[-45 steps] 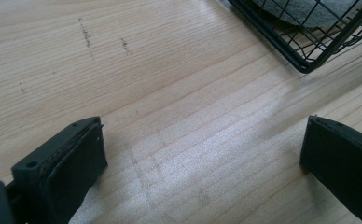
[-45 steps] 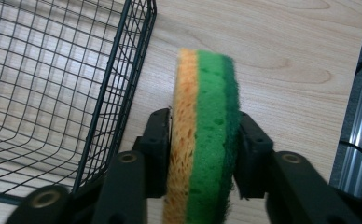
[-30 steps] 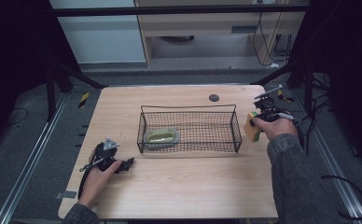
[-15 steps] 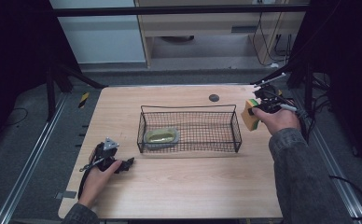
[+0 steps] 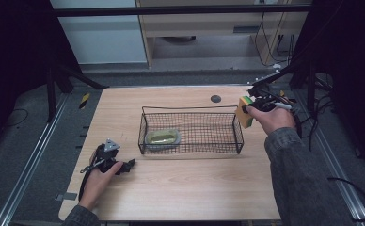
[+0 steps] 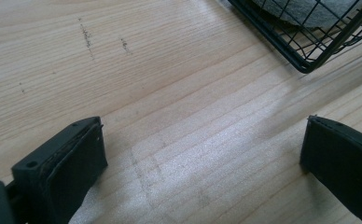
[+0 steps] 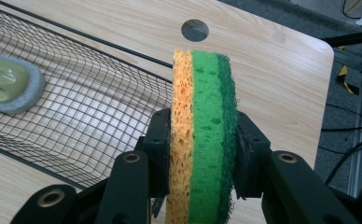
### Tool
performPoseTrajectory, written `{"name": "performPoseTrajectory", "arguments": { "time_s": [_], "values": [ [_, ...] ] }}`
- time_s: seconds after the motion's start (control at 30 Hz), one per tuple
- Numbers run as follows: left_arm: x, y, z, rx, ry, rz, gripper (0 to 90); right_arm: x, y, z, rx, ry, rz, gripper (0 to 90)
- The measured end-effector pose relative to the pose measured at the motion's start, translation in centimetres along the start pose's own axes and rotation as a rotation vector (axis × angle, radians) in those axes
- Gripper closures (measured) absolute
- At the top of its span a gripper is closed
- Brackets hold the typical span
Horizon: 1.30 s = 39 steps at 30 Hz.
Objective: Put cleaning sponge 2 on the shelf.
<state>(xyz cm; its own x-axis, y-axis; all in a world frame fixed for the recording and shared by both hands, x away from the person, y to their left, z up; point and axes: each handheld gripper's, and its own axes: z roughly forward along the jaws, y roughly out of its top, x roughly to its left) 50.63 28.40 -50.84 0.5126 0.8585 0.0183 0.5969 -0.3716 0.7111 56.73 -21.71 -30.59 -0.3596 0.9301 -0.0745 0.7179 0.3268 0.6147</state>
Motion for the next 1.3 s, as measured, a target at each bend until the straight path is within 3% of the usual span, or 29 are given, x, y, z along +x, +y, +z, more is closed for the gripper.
{"name": "performPoseTrajectory", "arguments": {
  "time_s": [0.33,1.3],
  "values": [
    [0.0,0.0,0.0,0.000,0.000,0.000,0.0,1.2,0.3,0.6,-0.002,0.018,-0.031,64.0],
    [0.0,0.0,0.0,0.000,-0.001,0.001,0.0,2.9,0.3,2.7,0.022,0.041,-0.065,64.0]
  ]
}}
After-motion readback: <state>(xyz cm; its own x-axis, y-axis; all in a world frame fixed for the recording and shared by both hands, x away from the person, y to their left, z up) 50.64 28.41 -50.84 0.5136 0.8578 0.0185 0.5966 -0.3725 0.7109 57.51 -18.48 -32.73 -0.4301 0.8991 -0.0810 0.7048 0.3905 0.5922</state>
